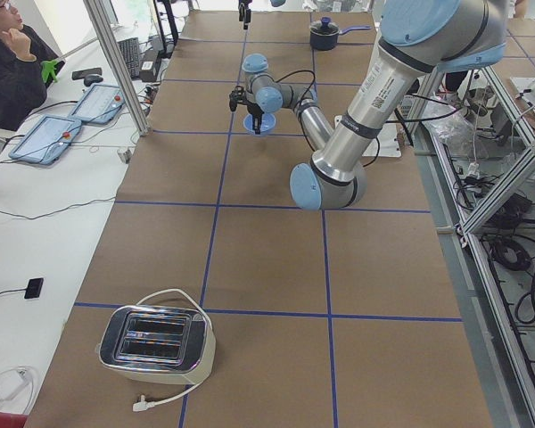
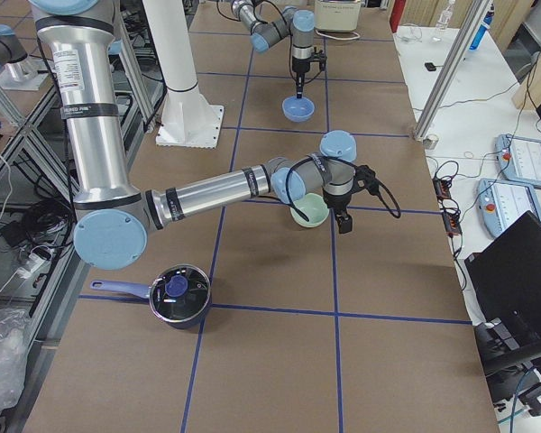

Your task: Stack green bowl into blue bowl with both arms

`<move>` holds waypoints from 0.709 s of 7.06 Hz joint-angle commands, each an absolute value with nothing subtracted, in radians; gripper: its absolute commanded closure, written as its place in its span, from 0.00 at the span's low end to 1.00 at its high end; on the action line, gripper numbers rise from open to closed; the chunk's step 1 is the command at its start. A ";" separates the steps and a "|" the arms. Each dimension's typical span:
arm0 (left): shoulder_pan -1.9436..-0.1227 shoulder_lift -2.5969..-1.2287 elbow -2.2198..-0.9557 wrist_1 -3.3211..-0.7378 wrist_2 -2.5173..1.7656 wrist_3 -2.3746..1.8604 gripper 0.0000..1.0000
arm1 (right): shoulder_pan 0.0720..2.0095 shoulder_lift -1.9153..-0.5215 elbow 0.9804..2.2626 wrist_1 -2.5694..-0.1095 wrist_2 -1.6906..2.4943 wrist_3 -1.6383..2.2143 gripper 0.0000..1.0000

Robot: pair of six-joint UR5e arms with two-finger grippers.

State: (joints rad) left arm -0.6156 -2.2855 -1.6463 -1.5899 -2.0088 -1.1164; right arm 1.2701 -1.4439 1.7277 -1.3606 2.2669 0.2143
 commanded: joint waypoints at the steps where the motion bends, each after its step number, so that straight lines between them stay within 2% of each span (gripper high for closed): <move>1: -0.579 -2.295 -1.631 -1.580 -1.950 -1.115 1.00 | 1.270 -1.443 1.723 -1.361 2.267 0.213 0.00; 3: -0.555 -2.327 -1.577 -1.594 -1.908 -1.121 1.00 | 1.270 -1.445 1.727 -1.361 2.267 0.216 0.00; 5: -0.535 -2.339 -1.575 -1.595 -1.908 -1.126 1.00 | 1.270 -1.443 1.724 -1.361 2.266 0.216 0.00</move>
